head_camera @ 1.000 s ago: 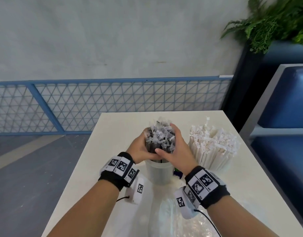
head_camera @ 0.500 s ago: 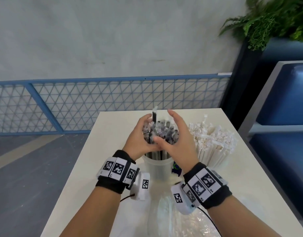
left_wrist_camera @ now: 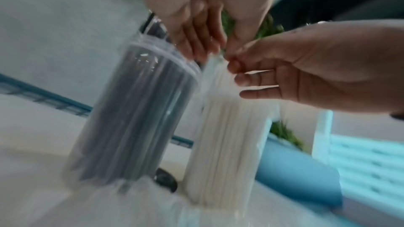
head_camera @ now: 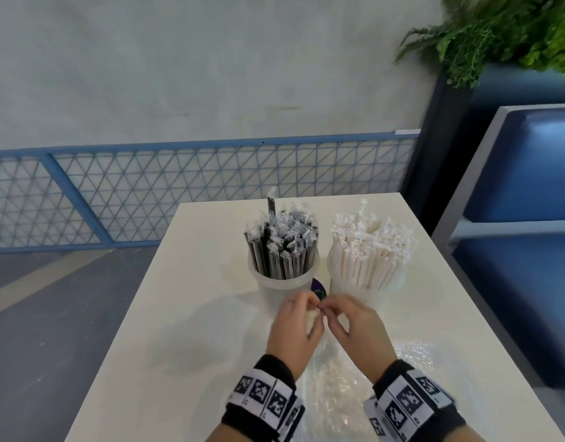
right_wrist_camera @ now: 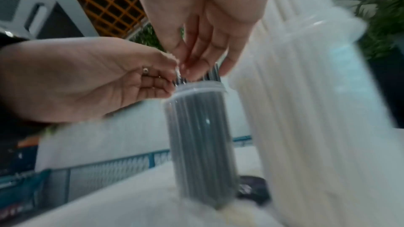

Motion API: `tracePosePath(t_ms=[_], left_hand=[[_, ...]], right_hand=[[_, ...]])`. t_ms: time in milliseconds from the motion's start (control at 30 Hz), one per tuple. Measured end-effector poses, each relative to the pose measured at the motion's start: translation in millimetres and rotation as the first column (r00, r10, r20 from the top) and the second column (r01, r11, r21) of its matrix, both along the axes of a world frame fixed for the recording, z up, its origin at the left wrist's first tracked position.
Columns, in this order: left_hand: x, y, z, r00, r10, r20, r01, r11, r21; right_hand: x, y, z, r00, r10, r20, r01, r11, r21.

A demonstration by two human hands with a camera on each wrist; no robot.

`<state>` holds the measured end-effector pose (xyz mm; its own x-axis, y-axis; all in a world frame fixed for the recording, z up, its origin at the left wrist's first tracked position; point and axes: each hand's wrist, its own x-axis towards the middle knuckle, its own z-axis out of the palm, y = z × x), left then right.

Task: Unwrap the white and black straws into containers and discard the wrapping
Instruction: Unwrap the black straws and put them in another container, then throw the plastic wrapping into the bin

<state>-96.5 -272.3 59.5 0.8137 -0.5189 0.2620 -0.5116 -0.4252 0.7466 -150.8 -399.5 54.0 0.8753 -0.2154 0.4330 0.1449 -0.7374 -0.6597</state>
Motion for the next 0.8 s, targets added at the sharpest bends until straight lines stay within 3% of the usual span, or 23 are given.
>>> tracePosePath(t_ms=[100, 200, 300, 400, 500, 567, 633, 700, 800], left_hand=[[-6, -16, -29, 0.985, -0.137, -0.105, 0.166, 0.917, 0.363], [-9, -26, -50, 0.979, -0.121, -0.163, 0.199, 0.720, 0.665], [-14, -33, -63, 0.982, -0.112, -0.151, 0.188, 0.556, 0.810], [-19, -34, -68, 0.983, -0.114, -0.145, 0.182, 0.492, 0.852], [-24, -31, -70, 0.981, -0.151, -0.122, 0.184, 0.515, 0.837], [-27, -26, -70, 0.983, -0.164, -0.081, 0.160, 0.553, 0.817], [-29, -19, -64, 0.990, -0.139, 0.004, 0.087, 0.643, 0.761], [-30, -10, -50, 0.995, -0.049, 0.089, -0.020, 0.765, 0.644], [-29, 9, -20, 0.973, 0.170, 0.159, -0.229, 0.822, 0.521]], right_hand=[[-20, -20, -28, 0.935, -0.054, -0.351, 0.014, 0.993, -0.117], [-31, -30, -44, 0.830, -0.076, -0.552, -0.058, 0.973, -0.222], [-37, -34, -51, 0.734, -0.112, -0.670, -0.104, 0.956, -0.274], [-43, -38, -55, 0.645, -0.124, -0.754, -0.176, 0.936, -0.305], [-48, -43, -60, 0.585, -0.148, -0.798, -0.237, 0.909, -0.343], [-50, -46, -62, 0.607, -0.171, -0.776, -0.248, 0.887, -0.390], [-49, -47, -57, 0.635, -0.162, -0.755, -0.259, 0.877, -0.406], [-49, -49, -49, 0.660, -0.081, -0.746, -0.226, 0.927, -0.300], [-49, -52, -38, 0.761, 0.064, -0.646, -0.166, 0.981, -0.099]])
